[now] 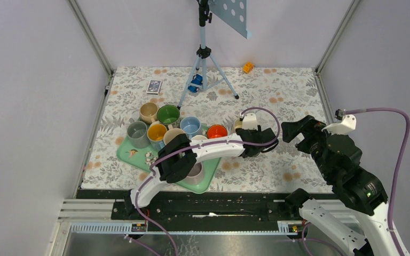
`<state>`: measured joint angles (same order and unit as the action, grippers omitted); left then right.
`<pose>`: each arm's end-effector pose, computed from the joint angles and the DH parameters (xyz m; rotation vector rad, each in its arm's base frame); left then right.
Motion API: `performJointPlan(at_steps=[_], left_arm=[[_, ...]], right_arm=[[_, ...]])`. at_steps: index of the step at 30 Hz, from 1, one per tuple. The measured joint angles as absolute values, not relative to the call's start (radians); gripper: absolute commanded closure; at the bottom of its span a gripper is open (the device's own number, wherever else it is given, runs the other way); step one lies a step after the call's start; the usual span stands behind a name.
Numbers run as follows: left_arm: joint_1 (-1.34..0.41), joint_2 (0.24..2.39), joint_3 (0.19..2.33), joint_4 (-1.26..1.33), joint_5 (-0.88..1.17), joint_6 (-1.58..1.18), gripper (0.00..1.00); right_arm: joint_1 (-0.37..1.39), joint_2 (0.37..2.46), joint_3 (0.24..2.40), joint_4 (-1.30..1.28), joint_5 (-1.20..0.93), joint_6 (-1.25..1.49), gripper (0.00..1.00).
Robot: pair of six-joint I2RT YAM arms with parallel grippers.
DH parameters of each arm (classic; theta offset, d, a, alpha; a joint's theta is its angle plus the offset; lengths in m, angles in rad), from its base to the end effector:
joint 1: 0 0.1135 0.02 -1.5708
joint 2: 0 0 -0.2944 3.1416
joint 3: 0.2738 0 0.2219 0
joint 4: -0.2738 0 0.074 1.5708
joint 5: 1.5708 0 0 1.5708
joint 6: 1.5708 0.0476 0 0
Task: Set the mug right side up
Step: Pick up the cup at the center of the board.
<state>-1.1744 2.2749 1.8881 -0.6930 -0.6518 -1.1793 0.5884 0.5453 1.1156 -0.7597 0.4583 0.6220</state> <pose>0.2134 -0.4351 0.2142 -0.2049 2.3515 -0.2391 0.0369 -0.0007 0.4101 0.3632 1.7273 0.4825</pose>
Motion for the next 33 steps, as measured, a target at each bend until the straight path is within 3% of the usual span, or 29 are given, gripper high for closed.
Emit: performJointPlan(at_steps=[4, 15, 20, 23, 33], left_arm=[[-1.167, 2.276, 1.888, -0.696, -0.658, -1.182, 0.51], [-1.154, 2.276, 1.892, -0.679, -0.659, -1.126, 0.90], [-1.154, 2.276, 1.888, -0.656, -0.650, -1.061, 0.91], [-1.155, 2.267, 1.863, -0.606, -0.642, -0.997, 1.00], [-1.162, 2.123, 1.639, -0.428, -0.533, -0.805, 1.00]], right_arm=[[0.588, 0.545, 1.116, -0.759, 0.454, 0.612, 0.01], [0.588, 0.540, 1.116, -0.759, 0.452, 0.598, 0.00], [0.588, 0.535, 1.115, -0.759, 0.452, 0.599, 0.00], [0.588, 0.531, 1.108, -0.755, 0.453, 0.599, 0.00], [0.588, 0.537, 1.047, -0.711, 0.452, 0.610, 0.00]])
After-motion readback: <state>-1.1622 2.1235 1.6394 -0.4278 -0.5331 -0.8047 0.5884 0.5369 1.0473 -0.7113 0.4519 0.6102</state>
